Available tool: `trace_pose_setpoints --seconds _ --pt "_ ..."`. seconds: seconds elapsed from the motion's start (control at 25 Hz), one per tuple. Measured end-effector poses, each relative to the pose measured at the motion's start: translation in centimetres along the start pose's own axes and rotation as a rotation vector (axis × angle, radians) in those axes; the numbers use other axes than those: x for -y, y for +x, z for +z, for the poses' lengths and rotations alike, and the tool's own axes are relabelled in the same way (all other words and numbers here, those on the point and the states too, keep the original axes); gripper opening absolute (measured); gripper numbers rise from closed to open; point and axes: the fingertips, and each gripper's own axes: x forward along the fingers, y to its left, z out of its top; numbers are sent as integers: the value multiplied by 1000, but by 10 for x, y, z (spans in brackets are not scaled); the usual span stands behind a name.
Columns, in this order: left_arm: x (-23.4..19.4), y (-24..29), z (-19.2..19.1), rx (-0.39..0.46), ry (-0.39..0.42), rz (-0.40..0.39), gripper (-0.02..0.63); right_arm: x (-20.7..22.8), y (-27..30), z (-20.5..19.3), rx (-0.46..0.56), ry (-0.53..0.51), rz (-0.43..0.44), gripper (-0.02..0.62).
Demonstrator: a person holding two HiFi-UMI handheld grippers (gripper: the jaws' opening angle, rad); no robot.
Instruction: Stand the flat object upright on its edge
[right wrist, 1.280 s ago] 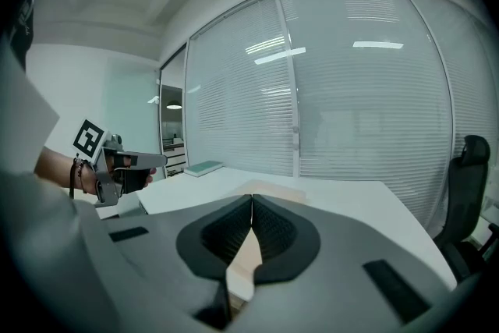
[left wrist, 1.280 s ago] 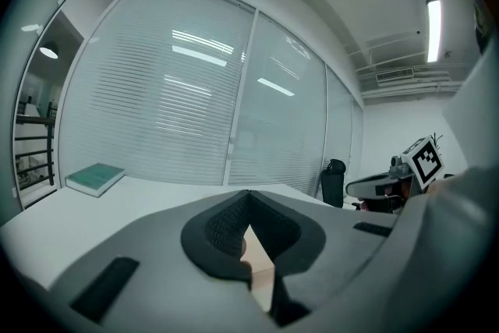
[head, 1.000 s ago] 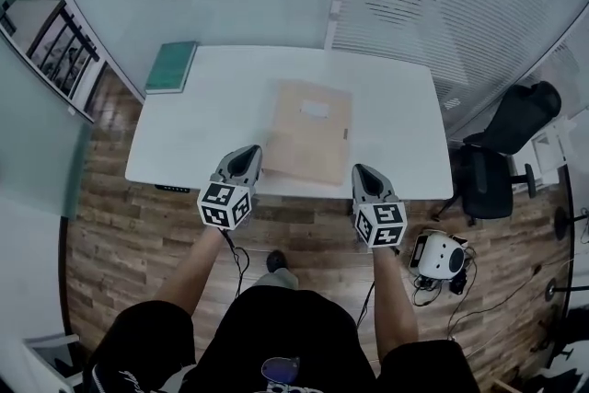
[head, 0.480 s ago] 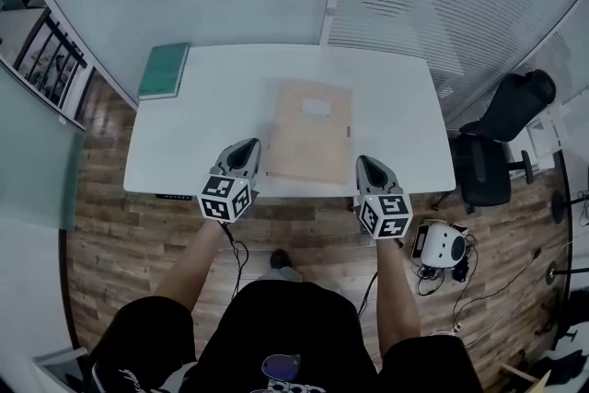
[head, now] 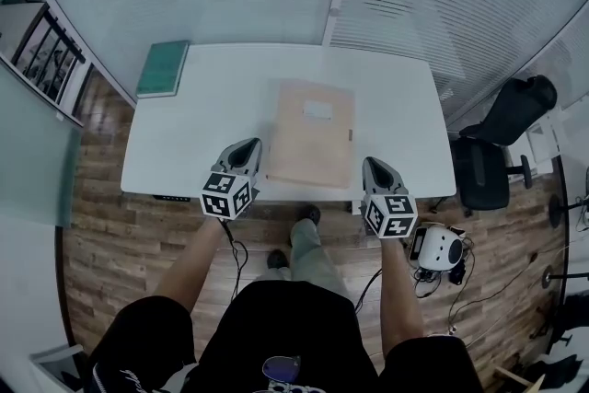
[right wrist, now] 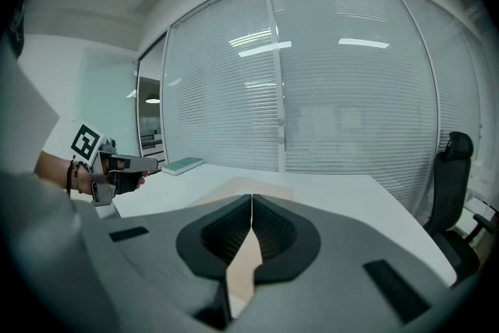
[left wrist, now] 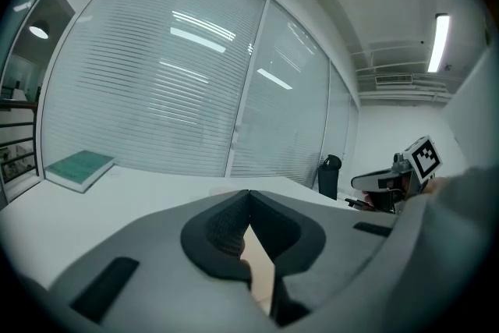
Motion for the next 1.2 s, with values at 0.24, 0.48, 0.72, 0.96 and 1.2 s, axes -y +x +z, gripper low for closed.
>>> trace_pose_setpoints --seconds 0.24,0.48,0.72,0.96,1.2 --pt "-7 27 -12 -40 19 -11 20 17 35 -11 -24 9 11 22" --pt "-20 62 -27 -91 28 -33 20 36 75 -28 -70 24 17 23" --pt "-29 91 -37 -137 -12 -84 20 47 101 -42 -109 59 32 23" --pt "-37 112 -44 -186 -31 -120 21 53 119 -50 -150 88 41 26" --pt "-39 134 -55 -263 -60 -152 188 51 135 -57 -200 161 123 203"
